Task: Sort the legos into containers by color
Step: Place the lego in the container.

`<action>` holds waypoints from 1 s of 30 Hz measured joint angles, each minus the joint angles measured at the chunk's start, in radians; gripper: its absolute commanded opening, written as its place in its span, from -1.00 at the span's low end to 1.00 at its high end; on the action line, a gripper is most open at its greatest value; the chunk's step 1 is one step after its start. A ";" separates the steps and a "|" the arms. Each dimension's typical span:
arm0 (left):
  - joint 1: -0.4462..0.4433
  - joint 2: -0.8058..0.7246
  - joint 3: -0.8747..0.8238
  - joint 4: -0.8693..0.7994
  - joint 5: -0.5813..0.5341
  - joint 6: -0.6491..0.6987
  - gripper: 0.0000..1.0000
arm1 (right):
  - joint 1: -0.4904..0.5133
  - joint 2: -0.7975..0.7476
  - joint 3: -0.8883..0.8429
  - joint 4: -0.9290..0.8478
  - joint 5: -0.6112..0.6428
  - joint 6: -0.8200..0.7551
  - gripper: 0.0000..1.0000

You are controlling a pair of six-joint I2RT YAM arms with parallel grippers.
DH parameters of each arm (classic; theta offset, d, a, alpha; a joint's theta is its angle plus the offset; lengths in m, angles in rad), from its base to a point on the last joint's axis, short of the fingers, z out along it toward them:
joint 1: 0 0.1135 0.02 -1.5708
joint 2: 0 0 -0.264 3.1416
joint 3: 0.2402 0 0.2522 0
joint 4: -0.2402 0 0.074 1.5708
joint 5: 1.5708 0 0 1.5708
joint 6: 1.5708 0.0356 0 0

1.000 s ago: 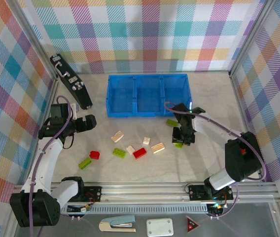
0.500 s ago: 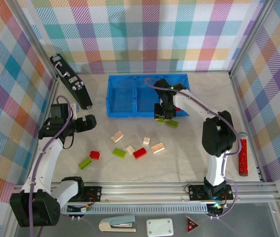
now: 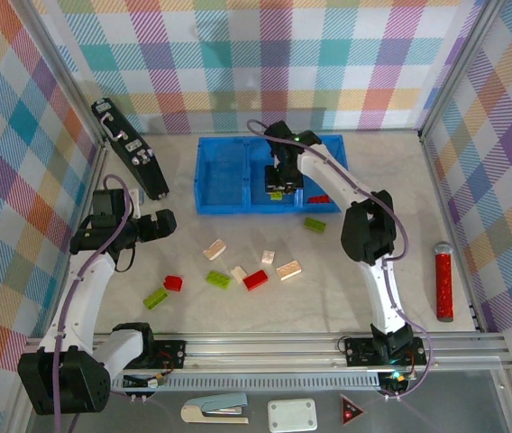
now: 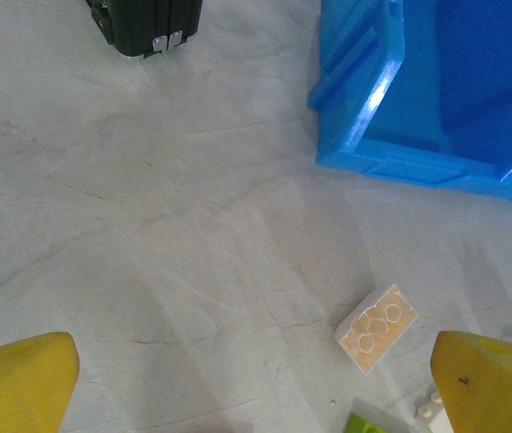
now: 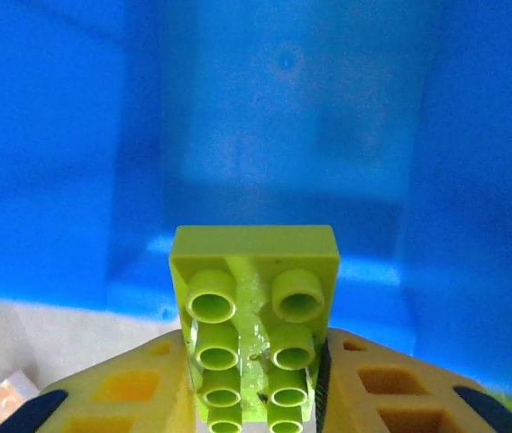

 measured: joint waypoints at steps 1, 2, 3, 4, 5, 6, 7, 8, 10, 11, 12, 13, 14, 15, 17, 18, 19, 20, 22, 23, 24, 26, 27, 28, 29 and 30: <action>0.000 0.000 0.000 0.000 0.000 0.000 1.00 | 0.000 0.019 0.019 0.000 0.000 -0.007 -0.33; 0.000 0.000 0.000 0.000 0.000 0.000 1.00 | 0.000 0.039 0.034 0.003 0.000 -0.013 -0.33; 0.000 0.000 0.000 0.000 0.000 0.000 1.00 | 0.000 0.055 0.044 0.007 0.000 -0.016 -0.33; 0.000 0.000 0.000 0.000 0.000 0.000 1.00 | 0.000 0.072 0.052 0.012 0.001 -0.020 -0.33; 0.000 0.000 0.000 0.000 0.000 0.000 1.00 | 0.000 0.088 0.056 0.017 0.002 -0.025 -0.33; 0.000 0.000 0.000 0.000 0.000 0.000 1.00 | 0.000 0.103 0.058 0.023 0.004 -0.029 -0.33; 0.000 0.000 0.000 0.000 0.000 0.000 1.00 | 0.000 0.117 0.060 0.027 0.004 -0.033 -0.33; 0.000 0.000 0.000 0.000 0.000 0.000 1.00 | 0.000 0.131 0.060 0.032 0.004 -0.035 -0.34; 0.000 0.000 0.000 0.000 0.000 0.000 1.00 | 0.000 0.153 0.061 0.042 0.005 -0.038 -0.34; 0.000 0.000 0.000 0.000 0.000 0.000 1.00 | 0.000 0.164 0.061 0.047 0.005 -0.039 -0.34; 0.000 0.000 0.000 0.000 0.000 0.000 1.00 | 0.000 0.171 0.061 0.049 0.005 -0.039 -0.33; 0.000 0.000 0.000 0.000 0.000 0.000 1.00 | 0.000 0.179 0.062 0.051 0.007 -0.039 -0.33; 0.000 0.000 0.000 0.000 0.000 0.000 1.00 | 0.000 0.185 0.063 0.054 0.008 -0.039 -0.33; 0.000 0.000 0.000 0.000 0.000 0.000 1.00 | 0.000 0.192 0.063 0.056 0.008 -0.039 -0.32; 0.000 0.000 0.000 0.000 0.000 0.000 1.00 | 0.001 0.204 0.063 0.061 0.008 -0.039 -0.30; 0.000 0.000 0.000 0.000 0.000 0.000 1.00 | 0.001 0.209 0.063 0.062 0.008 -0.039 -0.28; 0.000 0.000 0.000 0.000 0.000 0.000 1.00 | 0.001 0.214 0.063 0.064 0.008 -0.039 -0.26; 0.000 0.000 0.000 0.000 0.000 0.000 1.00 | 0.001 0.215 0.063 0.066 0.008 -0.038 -0.24; 0.000 0.000 0.000 0.000 0.000 0.000 1.00 | 0.001 0.215 0.065 0.068 0.008 -0.039 -0.21; 0.000 0.000 0.000 0.000 0.000 0.000 1.00 | 0.001 0.215 0.065 0.069 0.008 -0.038 -0.20; 0.000 0.000 0.000 0.000 0.000 0.000 1.00 | 0.001 0.215 0.065 0.069 0.008 -0.038 -0.18; 0.000 0.000 0.000 0.000 0.000 0.000 1.00 | 0.001 0.215 0.065 0.068 0.008 -0.039 -0.14; 0.000 0.000 0.000 0.000 0.000 0.000 1.00 | 0.001 0.215 0.065 0.068 0.009 -0.039 -0.12; 0.000 0.001 0.000 0.000 0.000 0.000 1.00 | 0.001 0.215 0.065 0.068 0.009 -0.039 -0.09; 0.000 0.002 0.000 0.000 0.000 0.000 1.00 | 0.001 0.215 0.066 0.067 0.009 -0.039 -0.08; 0.000 0.003 0.000 0.000 0.000 0.000 1.00 | 0.001 0.215 0.068 0.066 0.011 -0.039 -0.07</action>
